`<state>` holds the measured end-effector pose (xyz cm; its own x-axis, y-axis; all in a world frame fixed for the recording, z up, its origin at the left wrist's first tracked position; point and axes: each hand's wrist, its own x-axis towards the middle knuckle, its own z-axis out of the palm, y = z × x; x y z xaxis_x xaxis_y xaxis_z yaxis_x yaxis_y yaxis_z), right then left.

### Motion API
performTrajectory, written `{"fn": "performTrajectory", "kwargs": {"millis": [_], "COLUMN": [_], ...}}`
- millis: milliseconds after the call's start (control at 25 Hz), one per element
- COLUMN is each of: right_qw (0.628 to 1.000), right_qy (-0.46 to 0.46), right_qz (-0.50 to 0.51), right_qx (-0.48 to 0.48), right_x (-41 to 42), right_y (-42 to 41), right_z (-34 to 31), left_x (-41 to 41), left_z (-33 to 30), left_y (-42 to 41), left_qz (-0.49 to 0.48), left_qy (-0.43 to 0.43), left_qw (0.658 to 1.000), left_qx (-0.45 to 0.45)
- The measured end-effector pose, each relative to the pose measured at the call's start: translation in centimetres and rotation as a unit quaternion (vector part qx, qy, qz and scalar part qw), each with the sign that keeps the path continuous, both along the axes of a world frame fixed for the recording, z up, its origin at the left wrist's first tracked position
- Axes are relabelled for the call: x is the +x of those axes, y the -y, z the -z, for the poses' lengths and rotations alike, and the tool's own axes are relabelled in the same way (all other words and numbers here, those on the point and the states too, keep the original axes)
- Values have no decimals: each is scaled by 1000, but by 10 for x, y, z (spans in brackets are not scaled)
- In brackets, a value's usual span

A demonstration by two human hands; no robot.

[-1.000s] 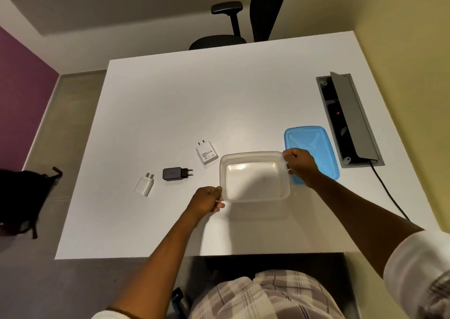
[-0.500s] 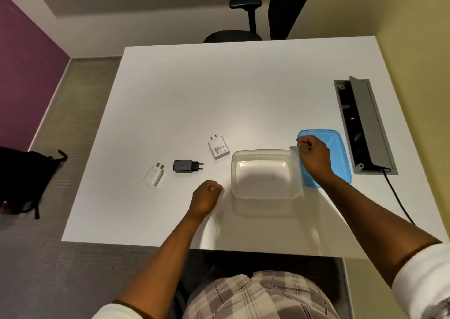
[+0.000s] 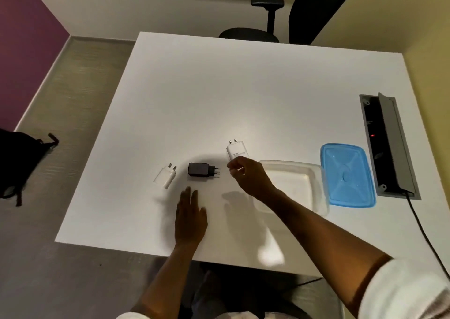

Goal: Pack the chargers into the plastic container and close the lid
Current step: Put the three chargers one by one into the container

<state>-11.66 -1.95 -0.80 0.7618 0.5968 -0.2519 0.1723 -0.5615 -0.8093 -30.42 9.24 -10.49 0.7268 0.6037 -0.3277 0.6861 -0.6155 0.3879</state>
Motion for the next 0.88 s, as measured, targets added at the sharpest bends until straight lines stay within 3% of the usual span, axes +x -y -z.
{"fn": "performTrajectory", "kwargs": {"millis": [240,400,600,880], "right_qw": [993,986,975,974], "right_qy": [-36,-140,4,31], "right_qz": [12,-25,-74,-75], "right_qx": [-111,-90,-209,-213], "right_x": [-14,-34,-38,-35], "right_y": [-47,-77,-103,-112], "right_z": [35,44,49,48], "left_x": [-14,-14,-14,-15], "left_z": [35,49,50,52], "left_y": [3,2,0,2], "left_qz": [28,32,23,12], "left_qy": [86,72,66,67], "left_qw": [994,994,994,994], "left_qx": [69,81,80,85]}}
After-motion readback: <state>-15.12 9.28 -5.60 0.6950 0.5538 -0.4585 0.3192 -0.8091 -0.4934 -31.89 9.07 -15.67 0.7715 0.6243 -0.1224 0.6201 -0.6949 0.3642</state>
